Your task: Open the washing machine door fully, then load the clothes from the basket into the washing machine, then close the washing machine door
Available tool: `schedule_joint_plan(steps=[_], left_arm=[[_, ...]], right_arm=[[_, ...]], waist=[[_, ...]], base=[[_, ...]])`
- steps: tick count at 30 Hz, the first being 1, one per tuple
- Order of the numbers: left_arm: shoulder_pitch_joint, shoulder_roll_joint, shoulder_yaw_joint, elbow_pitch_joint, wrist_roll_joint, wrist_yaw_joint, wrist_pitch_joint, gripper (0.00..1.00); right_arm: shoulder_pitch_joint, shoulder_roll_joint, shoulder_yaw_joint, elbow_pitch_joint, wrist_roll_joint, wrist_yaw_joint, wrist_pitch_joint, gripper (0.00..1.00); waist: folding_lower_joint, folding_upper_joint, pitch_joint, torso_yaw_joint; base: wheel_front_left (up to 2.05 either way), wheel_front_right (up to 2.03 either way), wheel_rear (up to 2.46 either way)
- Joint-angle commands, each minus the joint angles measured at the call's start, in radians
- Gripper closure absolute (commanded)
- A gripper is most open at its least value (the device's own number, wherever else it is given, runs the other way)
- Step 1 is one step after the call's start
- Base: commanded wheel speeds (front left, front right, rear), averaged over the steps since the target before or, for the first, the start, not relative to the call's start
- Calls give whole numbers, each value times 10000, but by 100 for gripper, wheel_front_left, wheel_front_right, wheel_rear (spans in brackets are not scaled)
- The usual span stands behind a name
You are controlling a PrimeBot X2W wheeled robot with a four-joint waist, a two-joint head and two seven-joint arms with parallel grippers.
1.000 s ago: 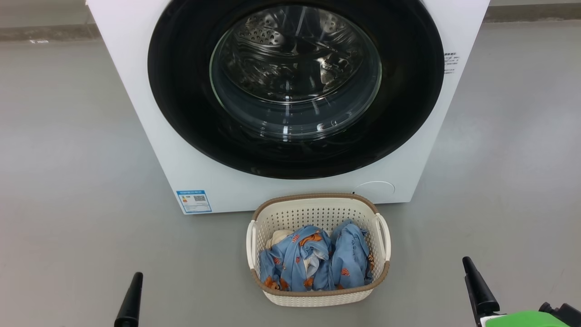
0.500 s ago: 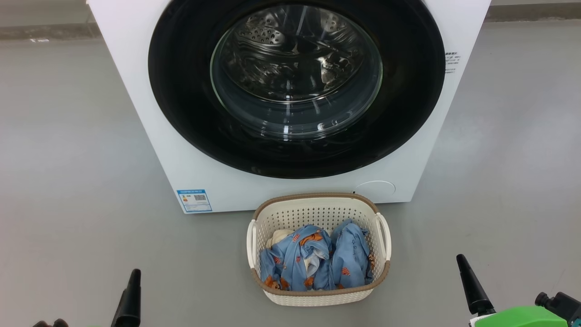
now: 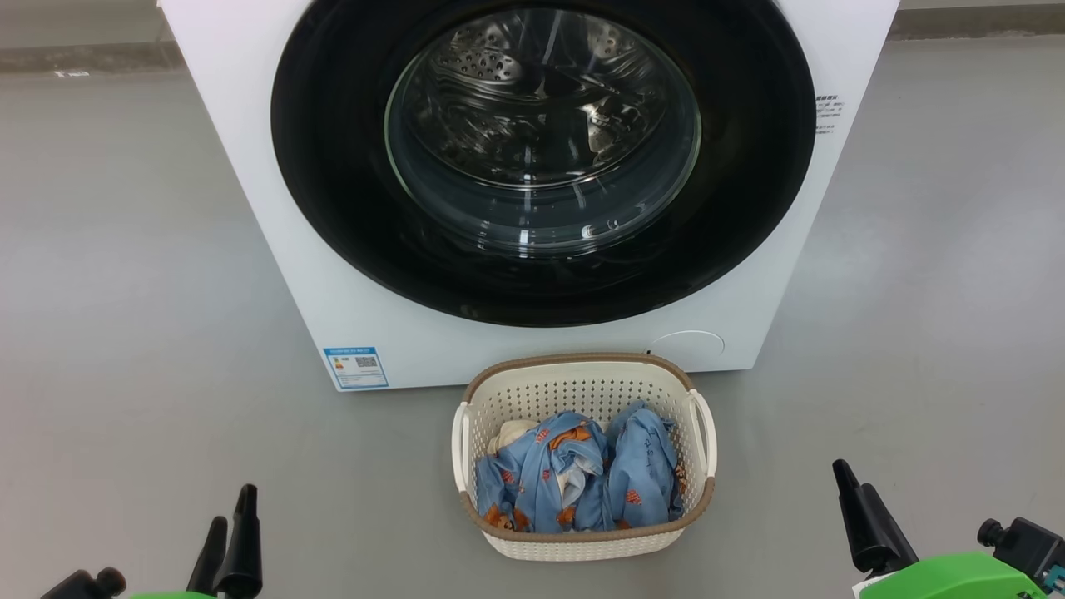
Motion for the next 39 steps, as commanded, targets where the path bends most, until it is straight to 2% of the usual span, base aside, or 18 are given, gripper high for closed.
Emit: schedule_joint_plan(steps=[1,39], left_arm=[[-286,222,140,-334,373,-14,-121,0],[-214,556,-71,-754,4654,-24,-1211,0]], right_arm=[[-355,-167,193,-301,-342,9,-172,0],[-225,-699,825,-422,-4200,14,-1254,0]], waist=[[-1,0,-4,-2],[0,0,-29,-47]], base=[[0,0,0],[0,0,0]])
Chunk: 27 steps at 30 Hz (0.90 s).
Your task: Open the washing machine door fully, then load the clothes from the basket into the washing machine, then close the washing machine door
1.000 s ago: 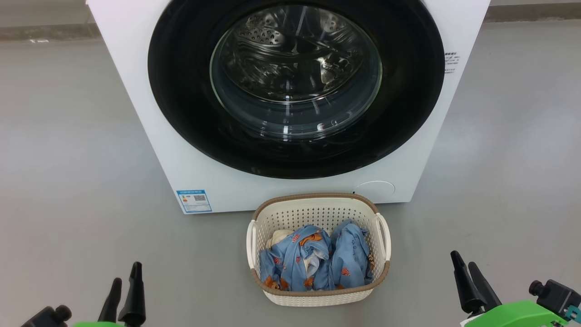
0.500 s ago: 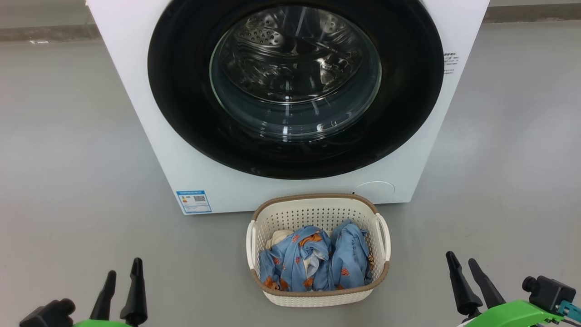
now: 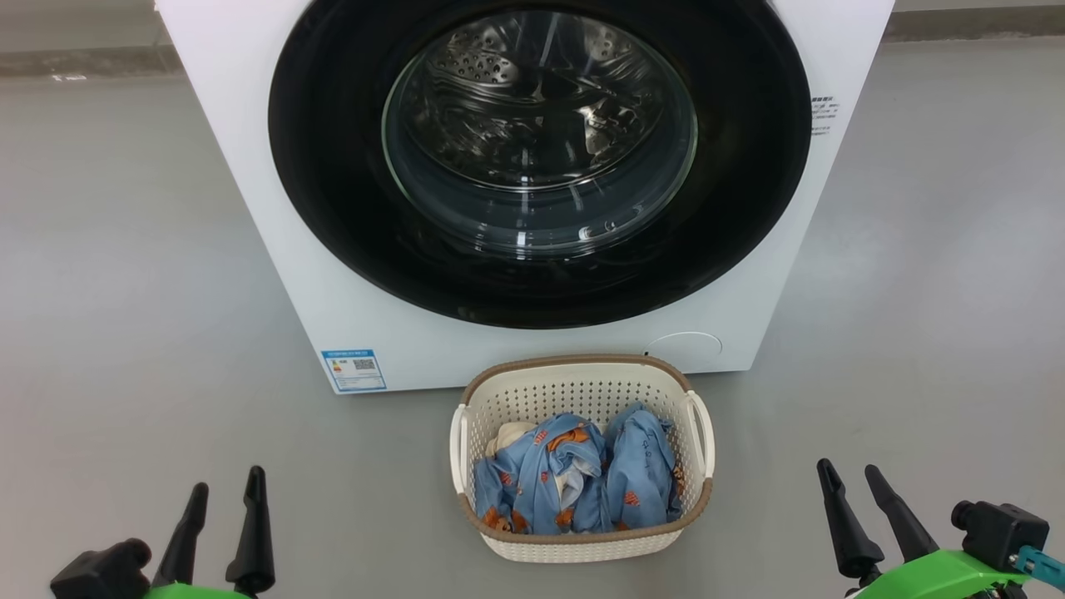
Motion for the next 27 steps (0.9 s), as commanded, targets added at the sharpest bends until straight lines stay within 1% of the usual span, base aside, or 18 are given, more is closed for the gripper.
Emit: schedule_joint_plan(steps=[1,14,25,27], left_arm=[[-214,250,222,-329,406,-23,-169,0],[-211,364,184,-454,1799,-26,-551,0],[-179,461,193,-498,2762,-29,-843,0],[-175,455,196,-452,2714,-29,-843,0]], right_arm=[[-226,-167,278,-283,-387,14,-169,0],[-209,-342,419,-348,-1702,16,-549,0],[-67,-363,370,-434,-2731,17,-839,0],[-26,-333,295,-446,-2723,17,-839,0]], waist=[[0,0,-4,-9],[0,0,-1,-62],[0,0,5,-133],[0,0,11,-139]], base=[[0,0,0],[0,0,0],[0,0,0],[0,0,0]])
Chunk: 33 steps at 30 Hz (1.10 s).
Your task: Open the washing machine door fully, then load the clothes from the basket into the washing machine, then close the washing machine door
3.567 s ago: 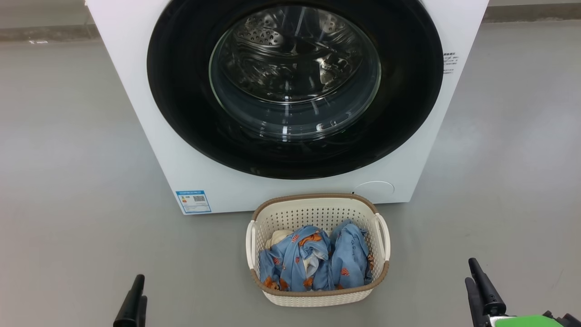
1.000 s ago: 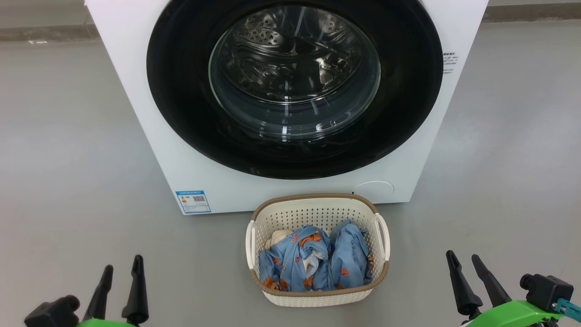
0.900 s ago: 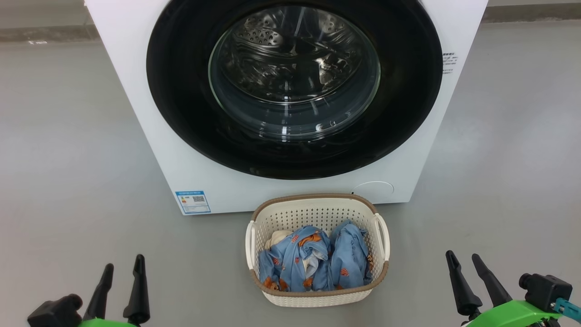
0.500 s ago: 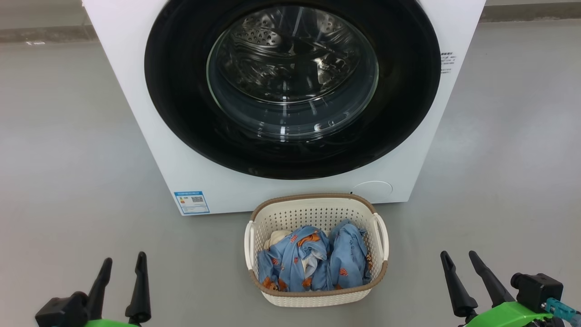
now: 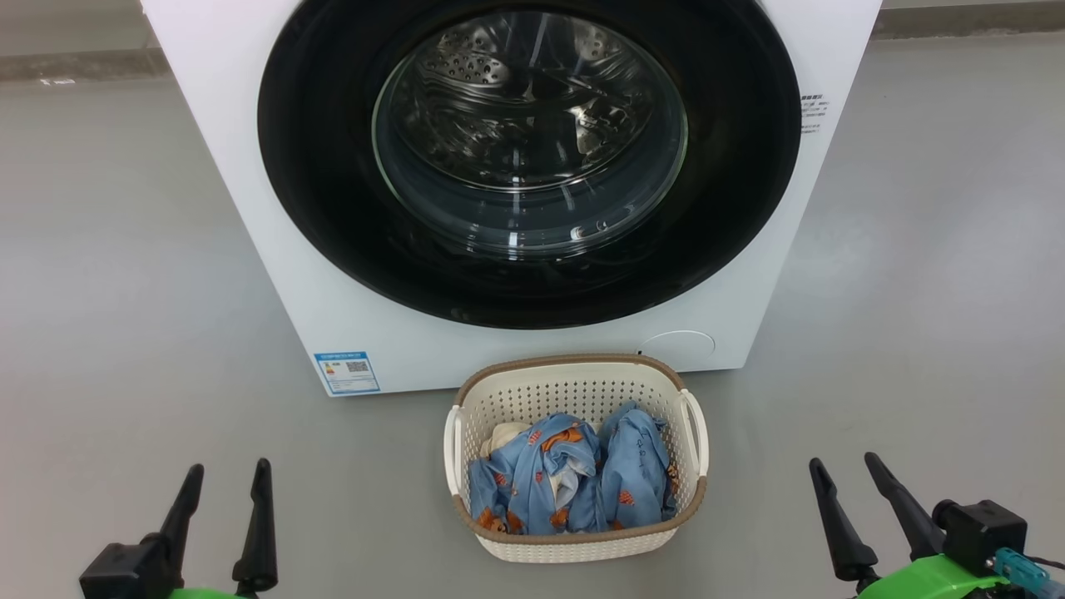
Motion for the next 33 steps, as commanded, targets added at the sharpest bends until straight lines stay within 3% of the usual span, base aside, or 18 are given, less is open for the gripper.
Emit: schedule_joint_plan(steps=[1,14,21,33], left_arm=[[-179,221,323,-234,43,-16,-134,0],[-170,244,390,8,-180,-16,-134,0],[-215,334,310,77,498,-16,-134,0],[-203,359,258,76,704,-16,-134,0]], right_arm=[[-17,-152,129,-283,-116,17,-124,0],[223,-61,-150,-356,-124,17,-124,0],[198,-38,-162,-392,-157,17,-124,0],[159,-19,-128,-372,-152,17,-124,0]], waist=[[0,-1,2,0],[0,-1,21,-83],[0,-1,33,-80],[0,-1,55,-109]], base=[[0,0,0],[0,0,0],[9,9,-18],[76,76,-152]])
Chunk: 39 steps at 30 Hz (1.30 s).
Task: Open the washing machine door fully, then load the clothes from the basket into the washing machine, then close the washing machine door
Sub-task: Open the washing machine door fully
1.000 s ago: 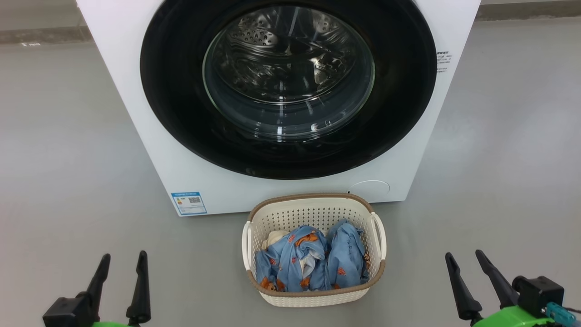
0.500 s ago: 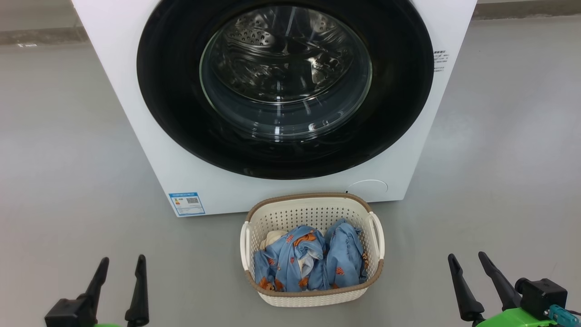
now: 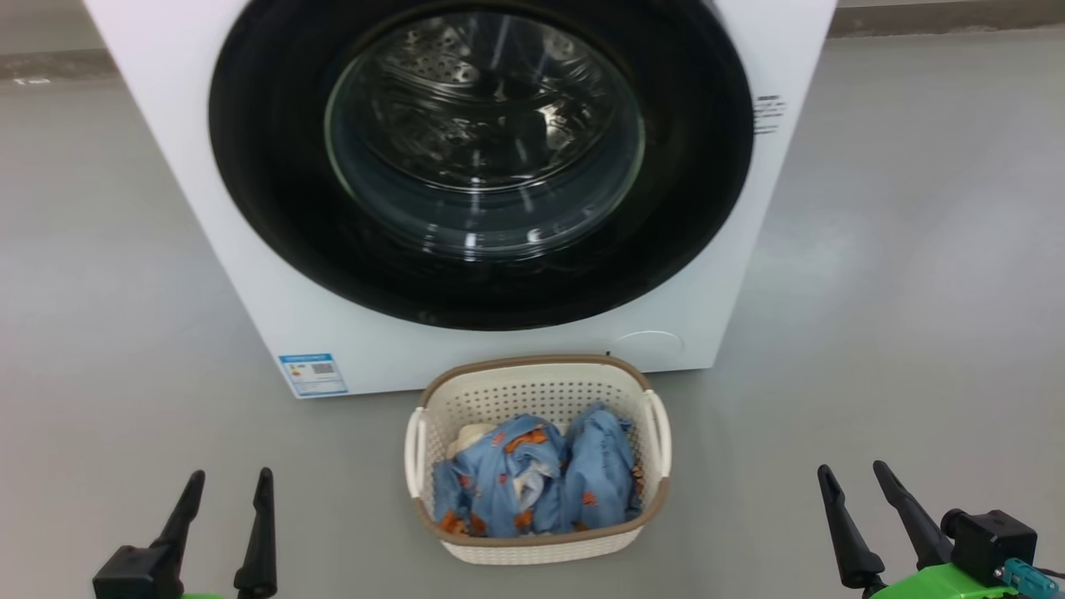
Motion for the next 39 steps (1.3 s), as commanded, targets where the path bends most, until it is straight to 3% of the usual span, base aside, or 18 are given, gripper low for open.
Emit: schedule_joint_plan(steps=[1,17,23,39], left_arm=[[-207,219,298,-190,85,-16,-67,0],[-205,206,285,-188,75,-16,-67,0],[-152,73,448,-499,-440,-16,-67,0],[-111,105,380,-445,-539,-16,-67,0]], right_arm=[[-80,-148,204,-242,-138,16,-122,0],[-82,-157,217,-261,-146,16,-122,0],[-93,-141,178,-261,-198,16,-122,0],[-131,-106,109,-268,-279,16,-122,0]], waist=[[0,-1,1,1],[0,-1,6,-11],[0,-1,74,-20],[0,-1,57,-7]], base=[[122,122,-243],[123,123,-246],[105,103,-208],[26,26,-52]])
